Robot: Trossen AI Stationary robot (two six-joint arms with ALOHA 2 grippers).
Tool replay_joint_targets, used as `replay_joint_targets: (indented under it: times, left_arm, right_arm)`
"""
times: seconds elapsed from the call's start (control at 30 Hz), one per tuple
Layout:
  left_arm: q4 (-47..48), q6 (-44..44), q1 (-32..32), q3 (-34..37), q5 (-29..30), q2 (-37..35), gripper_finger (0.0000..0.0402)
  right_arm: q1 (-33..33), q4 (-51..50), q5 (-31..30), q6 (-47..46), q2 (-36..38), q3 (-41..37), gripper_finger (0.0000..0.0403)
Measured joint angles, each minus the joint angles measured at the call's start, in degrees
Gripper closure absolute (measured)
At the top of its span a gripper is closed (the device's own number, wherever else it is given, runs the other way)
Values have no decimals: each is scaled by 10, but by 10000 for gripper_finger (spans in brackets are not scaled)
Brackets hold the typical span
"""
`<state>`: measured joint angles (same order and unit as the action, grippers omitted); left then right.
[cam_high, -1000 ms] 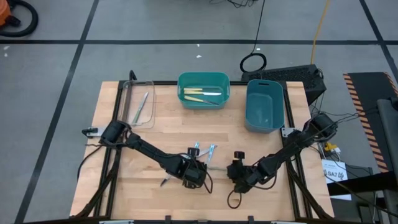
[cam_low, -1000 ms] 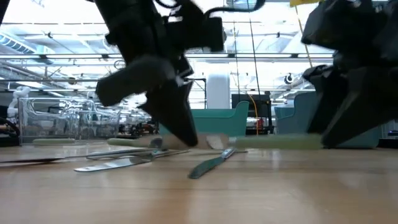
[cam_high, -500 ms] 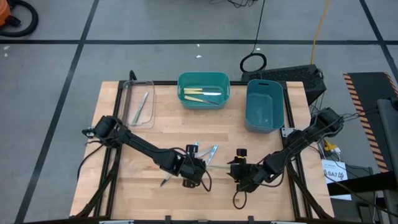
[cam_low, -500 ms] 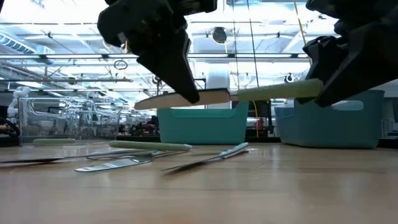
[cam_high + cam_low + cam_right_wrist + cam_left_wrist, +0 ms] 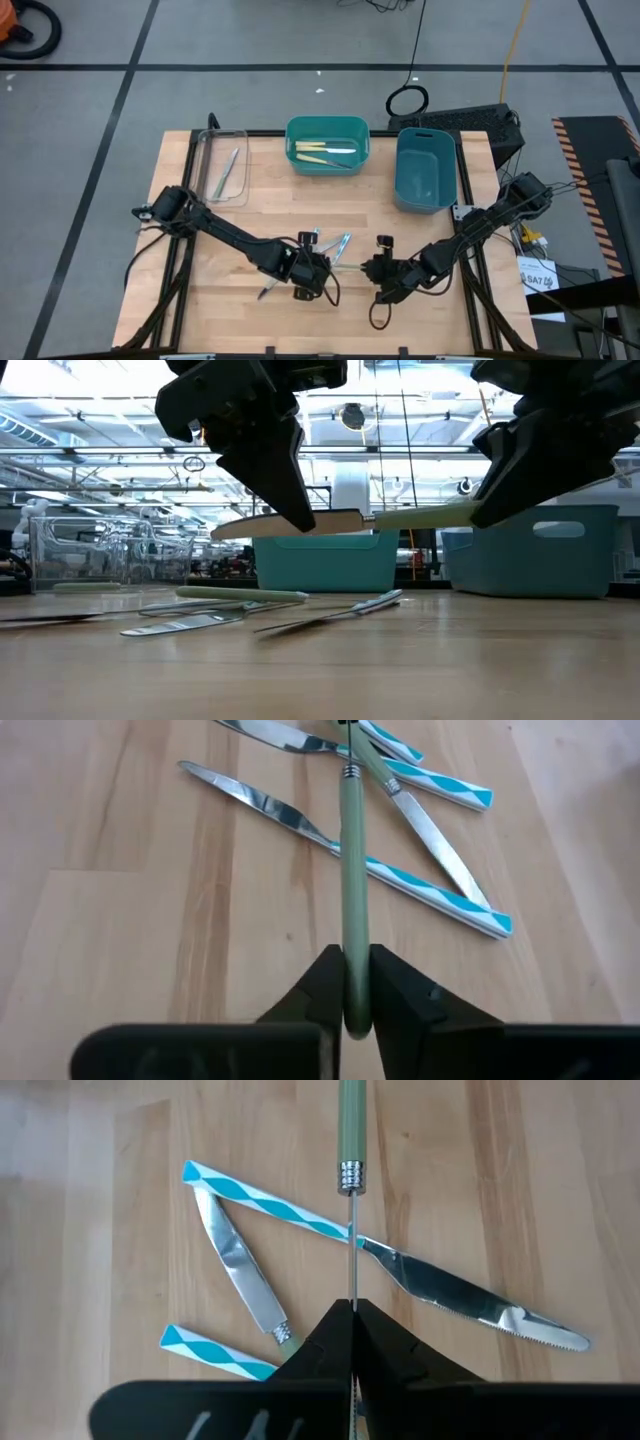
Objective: Sort silverware by color (type)
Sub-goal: Put the right green knife into the transparent bin
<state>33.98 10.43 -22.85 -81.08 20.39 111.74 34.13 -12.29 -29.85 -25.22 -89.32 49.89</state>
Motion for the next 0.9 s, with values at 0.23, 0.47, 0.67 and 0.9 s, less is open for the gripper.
replay_joint_targets:
  times: [0.23,0.47,0.67,0.9]
  left_arm:
    - [-6,8,0,-1,21,0,377]
    - [18,-17,-5,-59,78,1,289]
    - [125,-3,-21,-177,228,-1,236]
    - [168,-57,-53,-231,283,-33,232]
  right_arm:
    - [0,-3,-2,13,0,0,376]
    - [-3,-23,1,23,1,1,376]
    - [-1,-75,6,14,9,1,377]
    - [36,-150,-13,-8,88,1,377]
